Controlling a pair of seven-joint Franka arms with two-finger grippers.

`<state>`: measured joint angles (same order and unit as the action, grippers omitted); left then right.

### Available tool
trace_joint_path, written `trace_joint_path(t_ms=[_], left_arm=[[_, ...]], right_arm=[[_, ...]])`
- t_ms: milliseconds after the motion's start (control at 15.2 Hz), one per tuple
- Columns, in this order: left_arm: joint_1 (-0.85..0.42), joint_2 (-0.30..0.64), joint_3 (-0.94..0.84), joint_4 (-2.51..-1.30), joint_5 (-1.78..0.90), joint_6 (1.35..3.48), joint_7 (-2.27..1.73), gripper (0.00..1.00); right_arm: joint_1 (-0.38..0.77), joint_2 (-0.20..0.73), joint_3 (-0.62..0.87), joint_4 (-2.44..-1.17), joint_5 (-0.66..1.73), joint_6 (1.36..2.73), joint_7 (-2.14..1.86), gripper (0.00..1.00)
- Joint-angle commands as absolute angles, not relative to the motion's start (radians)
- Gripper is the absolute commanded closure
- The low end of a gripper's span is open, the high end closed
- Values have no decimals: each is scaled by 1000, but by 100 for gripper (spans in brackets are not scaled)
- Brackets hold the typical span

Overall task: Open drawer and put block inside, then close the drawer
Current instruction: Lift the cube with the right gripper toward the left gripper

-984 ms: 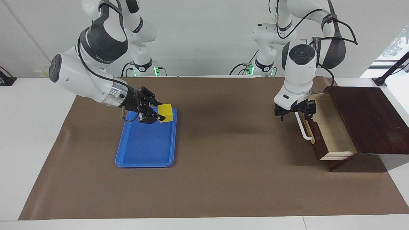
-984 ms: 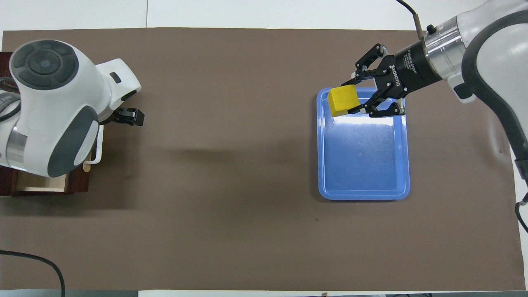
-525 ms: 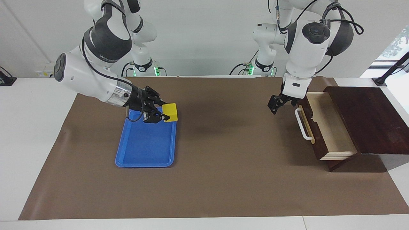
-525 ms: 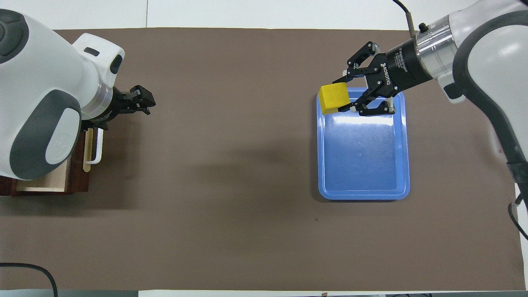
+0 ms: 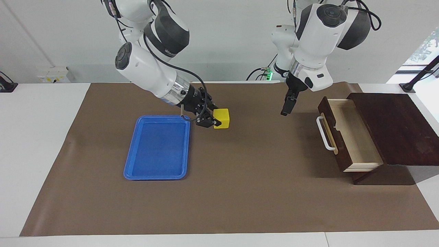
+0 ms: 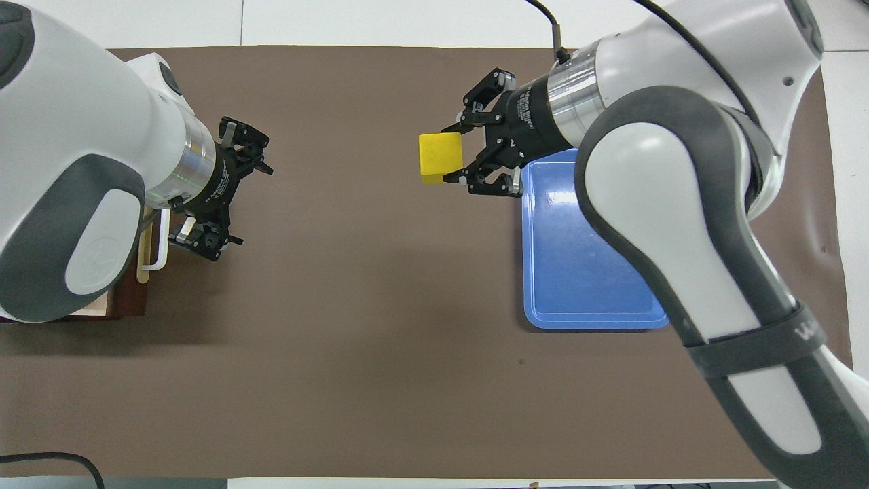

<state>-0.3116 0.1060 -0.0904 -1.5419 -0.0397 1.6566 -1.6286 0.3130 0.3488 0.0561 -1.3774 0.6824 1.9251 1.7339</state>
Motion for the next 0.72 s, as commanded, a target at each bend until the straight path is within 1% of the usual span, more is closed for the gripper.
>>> trace_joint_path(t_ms=[0, 262, 656], left_arm=[[-357, 117, -81, -1525, -58, 1683, -1868, 0], [-386, 118, -81, -1523, -58, 1678, -2023, 0], [-399, 123, -81, -1529, -51, 1710, -2121, 0]], right_arm=[[365, 337, 57, -1408, 696, 2020, 1793, 100], [440, 336, 57, -1443, 696, 2149, 1836, 100], [451, 324, 72, -1471, 738, 2112, 1812, 100]])
